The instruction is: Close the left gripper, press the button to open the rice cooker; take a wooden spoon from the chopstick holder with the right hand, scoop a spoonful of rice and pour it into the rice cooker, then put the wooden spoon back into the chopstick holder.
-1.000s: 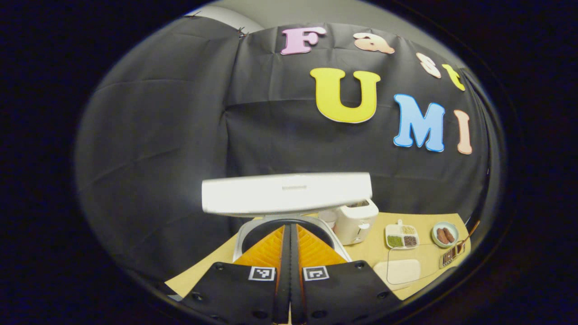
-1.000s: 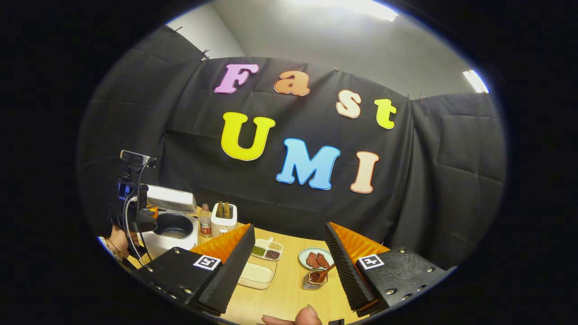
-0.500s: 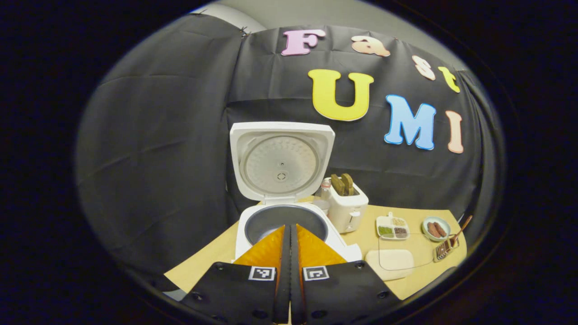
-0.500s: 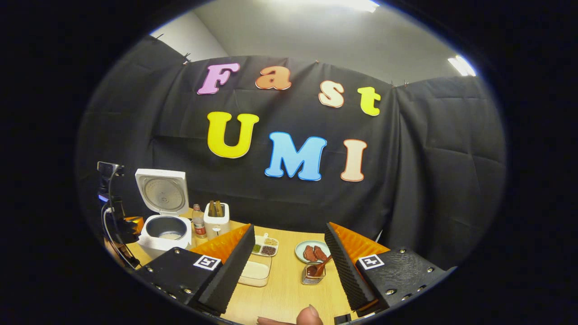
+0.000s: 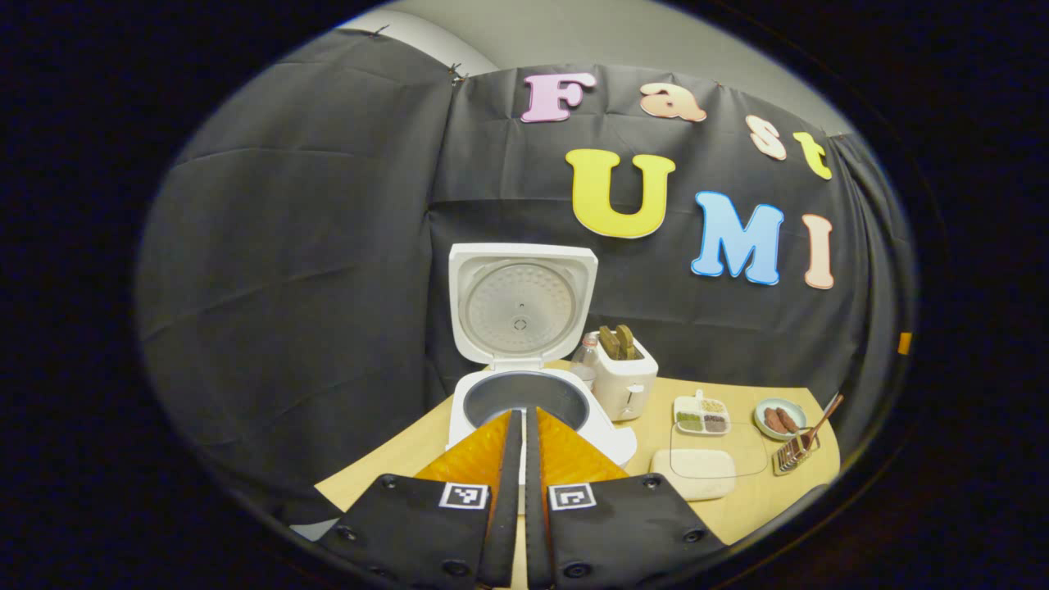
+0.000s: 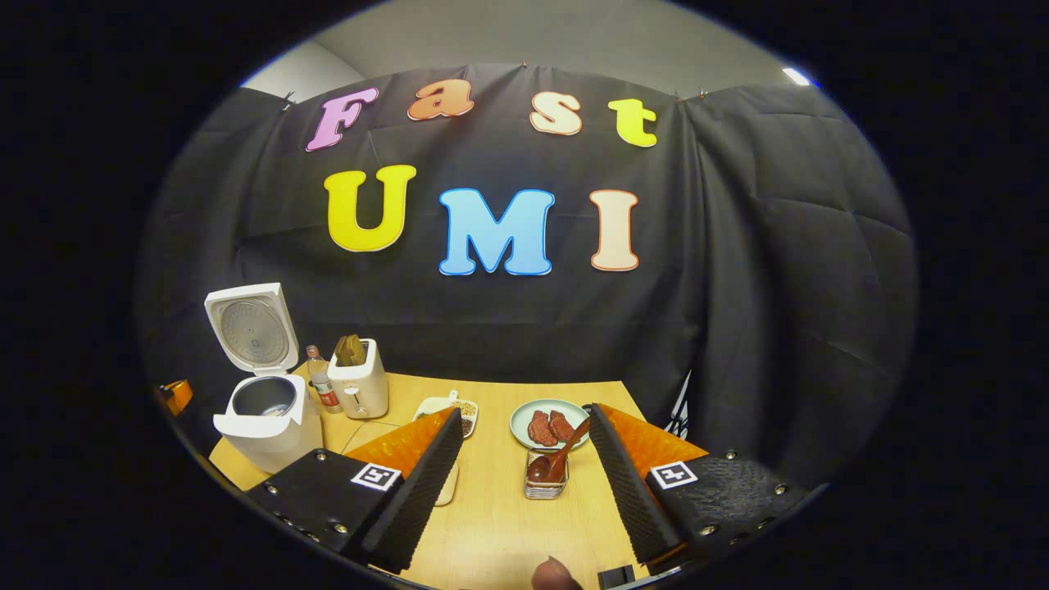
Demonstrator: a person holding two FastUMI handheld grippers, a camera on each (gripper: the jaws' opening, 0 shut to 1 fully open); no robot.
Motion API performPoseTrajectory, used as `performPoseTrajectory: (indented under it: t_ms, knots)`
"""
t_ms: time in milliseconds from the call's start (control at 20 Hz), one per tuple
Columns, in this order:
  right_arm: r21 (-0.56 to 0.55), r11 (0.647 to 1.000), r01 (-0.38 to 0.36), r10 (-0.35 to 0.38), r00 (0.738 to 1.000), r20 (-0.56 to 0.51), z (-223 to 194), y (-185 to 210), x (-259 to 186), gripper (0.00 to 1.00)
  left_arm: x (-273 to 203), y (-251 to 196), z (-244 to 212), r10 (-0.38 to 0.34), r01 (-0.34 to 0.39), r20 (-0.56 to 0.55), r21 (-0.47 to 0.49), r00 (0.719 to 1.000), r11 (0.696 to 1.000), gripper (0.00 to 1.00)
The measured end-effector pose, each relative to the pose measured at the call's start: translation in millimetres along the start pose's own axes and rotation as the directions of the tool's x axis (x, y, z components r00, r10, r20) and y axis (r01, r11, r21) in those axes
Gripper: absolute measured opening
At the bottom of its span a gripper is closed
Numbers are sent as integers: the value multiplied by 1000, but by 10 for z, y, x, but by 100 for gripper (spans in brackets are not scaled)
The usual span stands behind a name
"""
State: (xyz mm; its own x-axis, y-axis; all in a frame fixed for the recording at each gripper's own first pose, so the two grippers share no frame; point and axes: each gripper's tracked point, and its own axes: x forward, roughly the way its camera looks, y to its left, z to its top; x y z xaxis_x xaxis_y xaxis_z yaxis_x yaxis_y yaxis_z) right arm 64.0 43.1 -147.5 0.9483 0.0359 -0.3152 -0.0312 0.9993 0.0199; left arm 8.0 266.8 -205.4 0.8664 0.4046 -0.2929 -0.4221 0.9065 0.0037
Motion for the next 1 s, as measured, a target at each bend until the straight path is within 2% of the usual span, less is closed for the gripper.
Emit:
performPoseTrajectory:
  t_ms: [200, 300, 400, 500, 600, 750, 800, 850, 1000]
  knots:
    - [-24, 1000, -20, 19, 998, -61, -340, -252, 539, 95, -340, -66, 26, 81, -81, -1, 30, 997, 996, 25]
    - [6, 999, -31, 32, 995, -94, -524, -401, 773, 95, -564, -142, 46, 125, -126, 8, 53, 992, 991, 39]
    - [56, 998, -42, 49, 990, -136, -729, -535, 1023, 95, -827, -212, 137, 162, -166, 47, 86, 986, 982, 41]
    - [106, 994, -39, 58, 983, -175, -933, -674, 1261, 95, -1117, -381, 220, 164, -172, 77, 113, 983, 979, 58]
    - [187, 982, -37, 75, 977, -202, -1090, -779, 1491, 95, -1374, -541, 254, 156, -168, 96, 130, 983, 977, 71]
    - [294, 955, -28, 105, 962, -251, -1344, -862, 1808, 94, -1621, -749, 221, 156, -165, 92, 100, 983, 981, 89]
    - [320, 947, -28, 118, 957, -267, -1432, -858, 1909, 94, -1671, -826, 219, 152, -159, 87, 84, 985, 984, 82]
    - [339, 940, -32, 132, 952, -275, -1476, -854, 1979, 88, -1713, -910, 224, 146, -152, 84, 71, 986, 986, 90]
    - [394, 917, -63, 187, 940, -285, -1598, -755, 2223, 86, -1801, -1126, 180, 109, -113, 59, 71, 992, 991, 90]
